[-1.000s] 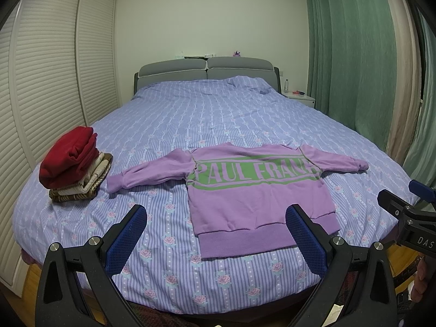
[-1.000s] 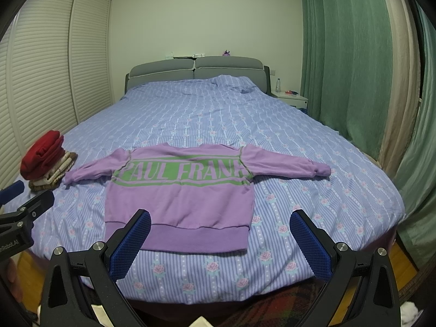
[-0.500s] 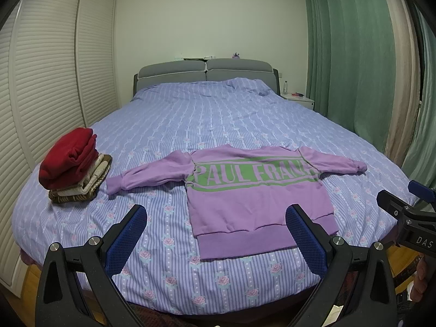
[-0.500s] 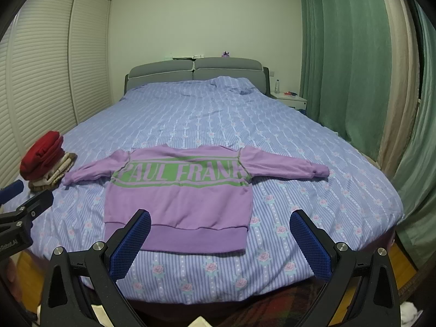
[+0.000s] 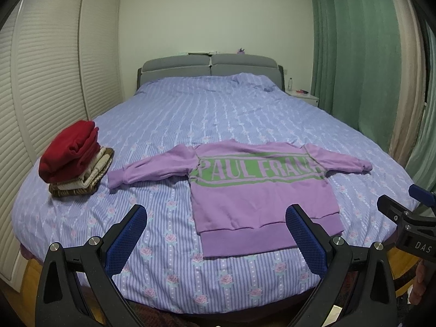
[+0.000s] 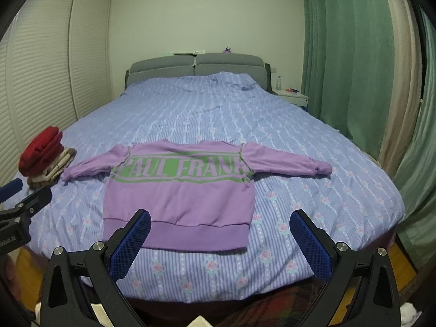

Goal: Fold small clothes
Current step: 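Grasp the sweatshirt sleeve cuff with the left gripper and lift it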

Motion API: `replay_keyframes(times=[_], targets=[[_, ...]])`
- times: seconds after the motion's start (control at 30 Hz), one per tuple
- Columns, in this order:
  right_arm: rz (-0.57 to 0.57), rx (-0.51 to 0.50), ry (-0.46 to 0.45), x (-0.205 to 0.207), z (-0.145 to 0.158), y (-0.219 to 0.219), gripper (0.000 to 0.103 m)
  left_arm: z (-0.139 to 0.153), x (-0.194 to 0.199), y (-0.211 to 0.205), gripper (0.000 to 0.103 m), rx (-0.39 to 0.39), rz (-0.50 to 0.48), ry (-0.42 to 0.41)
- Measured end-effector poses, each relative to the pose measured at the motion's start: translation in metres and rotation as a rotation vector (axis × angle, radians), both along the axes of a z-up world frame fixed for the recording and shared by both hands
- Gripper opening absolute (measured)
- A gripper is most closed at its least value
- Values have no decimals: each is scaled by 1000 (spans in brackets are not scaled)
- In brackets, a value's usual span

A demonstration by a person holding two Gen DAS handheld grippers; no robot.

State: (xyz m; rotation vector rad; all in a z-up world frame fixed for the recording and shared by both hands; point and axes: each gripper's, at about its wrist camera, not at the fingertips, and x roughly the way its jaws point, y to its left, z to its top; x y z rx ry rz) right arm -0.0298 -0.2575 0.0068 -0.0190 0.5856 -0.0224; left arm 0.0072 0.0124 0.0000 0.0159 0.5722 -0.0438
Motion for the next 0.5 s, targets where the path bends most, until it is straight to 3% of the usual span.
replay_keyframes(times=[0.23, 0.5], targets=[[45, -41, 42, 40, -21, 18, 103, -24, 42, 27, 103, -6, 103, 57], [171, -70, 51, 120, -35, 69, 103, -33, 102, 83, 103, 34, 296, 39]])
